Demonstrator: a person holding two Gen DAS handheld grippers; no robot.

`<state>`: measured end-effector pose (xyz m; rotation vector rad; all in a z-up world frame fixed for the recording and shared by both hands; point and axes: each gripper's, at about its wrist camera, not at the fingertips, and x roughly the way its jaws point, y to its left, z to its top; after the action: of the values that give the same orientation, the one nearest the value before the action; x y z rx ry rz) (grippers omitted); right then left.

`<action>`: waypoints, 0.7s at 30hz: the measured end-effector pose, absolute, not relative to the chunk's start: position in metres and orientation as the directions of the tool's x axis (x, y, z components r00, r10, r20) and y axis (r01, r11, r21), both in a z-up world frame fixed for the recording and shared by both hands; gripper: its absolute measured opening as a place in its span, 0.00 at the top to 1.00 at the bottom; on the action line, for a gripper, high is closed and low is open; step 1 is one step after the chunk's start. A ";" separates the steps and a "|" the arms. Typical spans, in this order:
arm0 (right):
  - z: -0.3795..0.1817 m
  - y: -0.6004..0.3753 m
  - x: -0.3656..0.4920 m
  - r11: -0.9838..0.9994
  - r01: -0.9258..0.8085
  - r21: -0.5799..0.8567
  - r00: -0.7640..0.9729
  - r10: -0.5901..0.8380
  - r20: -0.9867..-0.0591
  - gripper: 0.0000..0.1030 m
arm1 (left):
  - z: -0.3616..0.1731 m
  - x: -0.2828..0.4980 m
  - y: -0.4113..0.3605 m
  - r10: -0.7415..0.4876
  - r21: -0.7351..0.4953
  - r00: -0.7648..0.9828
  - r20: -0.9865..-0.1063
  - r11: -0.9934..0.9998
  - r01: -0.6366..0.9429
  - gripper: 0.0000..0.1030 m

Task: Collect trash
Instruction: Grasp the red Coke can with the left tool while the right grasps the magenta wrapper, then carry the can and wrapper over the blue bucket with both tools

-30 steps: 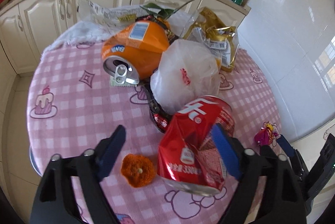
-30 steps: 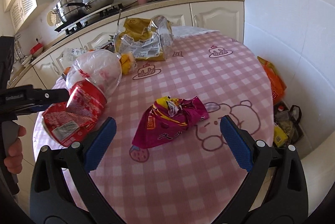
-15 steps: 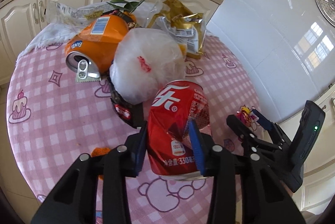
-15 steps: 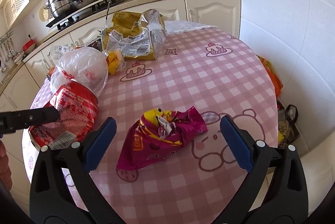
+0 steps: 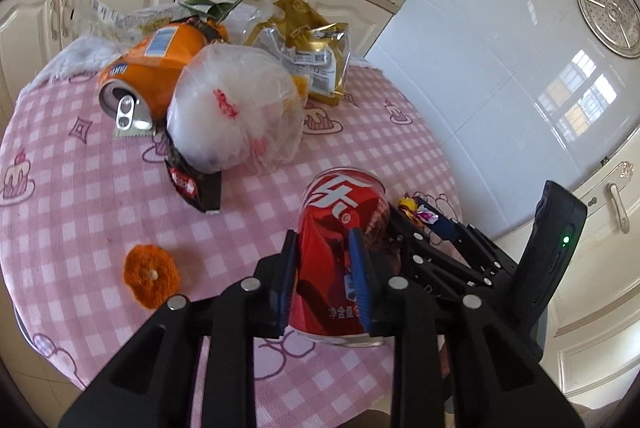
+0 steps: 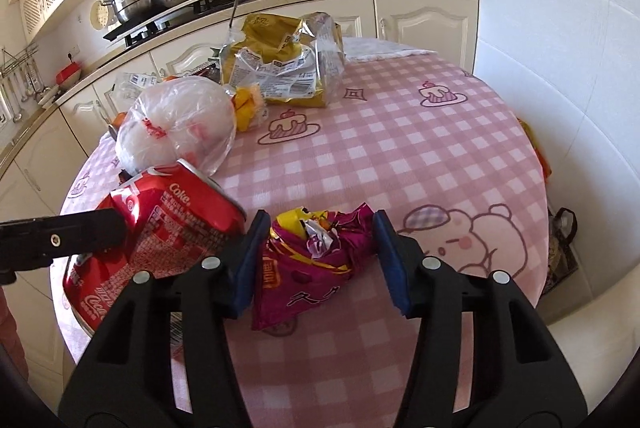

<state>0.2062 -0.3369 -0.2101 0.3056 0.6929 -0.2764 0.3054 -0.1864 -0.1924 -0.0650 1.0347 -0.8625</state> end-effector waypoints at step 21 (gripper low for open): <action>-0.173 -0.235 0.225 0.971 0.158 0.177 0.815 -0.027 -0.579 0.51 | -0.170 0.274 -0.053 -0.610 -0.427 0.543 -0.577 0.793 0.435 0.84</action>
<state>0.2247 -0.2346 -0.1726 0.2224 0.6120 -0.0993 0.2738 -0.0531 -0.1700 -0.2447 0.7779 -0.6275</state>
